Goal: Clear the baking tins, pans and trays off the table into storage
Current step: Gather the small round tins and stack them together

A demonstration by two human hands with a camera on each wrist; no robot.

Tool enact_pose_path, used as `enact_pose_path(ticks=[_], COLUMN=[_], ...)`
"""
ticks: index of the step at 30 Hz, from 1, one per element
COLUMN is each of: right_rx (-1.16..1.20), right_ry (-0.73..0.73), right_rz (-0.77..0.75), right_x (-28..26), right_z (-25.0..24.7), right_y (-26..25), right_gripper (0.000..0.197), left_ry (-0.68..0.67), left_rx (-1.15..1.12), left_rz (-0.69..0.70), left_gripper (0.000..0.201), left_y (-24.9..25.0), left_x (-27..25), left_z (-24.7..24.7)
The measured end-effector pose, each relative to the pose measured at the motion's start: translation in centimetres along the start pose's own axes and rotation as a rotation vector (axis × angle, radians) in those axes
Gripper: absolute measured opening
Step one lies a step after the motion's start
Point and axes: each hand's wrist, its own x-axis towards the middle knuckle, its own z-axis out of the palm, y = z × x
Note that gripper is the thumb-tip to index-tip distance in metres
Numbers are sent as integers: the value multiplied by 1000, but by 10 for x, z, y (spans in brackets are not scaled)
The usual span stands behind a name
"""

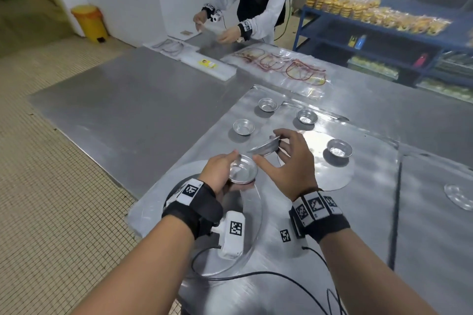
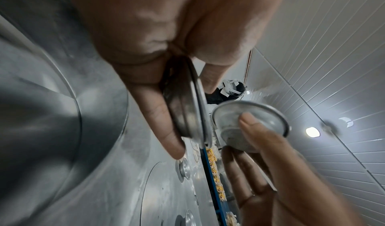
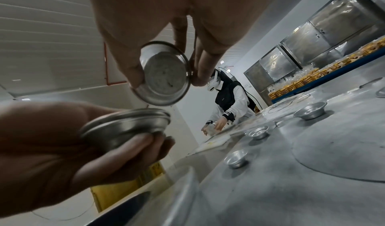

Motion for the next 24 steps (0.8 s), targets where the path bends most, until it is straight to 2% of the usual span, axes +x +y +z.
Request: enact_pose_path(ticks=[2, 6, 11, 20, 24], right_rx=[18, -5, 9, 6, 14], right_ry=[-9, -23, -128, -423, -466], right_rz=[-24, -28, 53, 186, 316], right_x=[-10, -23, -28, -13, 14], right_z=[7, 22, 34, 34, 34], right_y=[-7, -16, -20, -13, 4], right_gripper=[66, 65, 66, 77, 63], left_ry=[-48, -85, -116, -41, -21], left_rx=[14, 69, 127, 181, 151], left_rz=[7, 25, 29, 108, 97], left_gripper=[45, 44, 23, 21, 23], left_y=[4, 15, 21, 26, 29], left_x=[1, 2, 1, 19, 29], left_z=[-4, -6, -11, -33, -42])
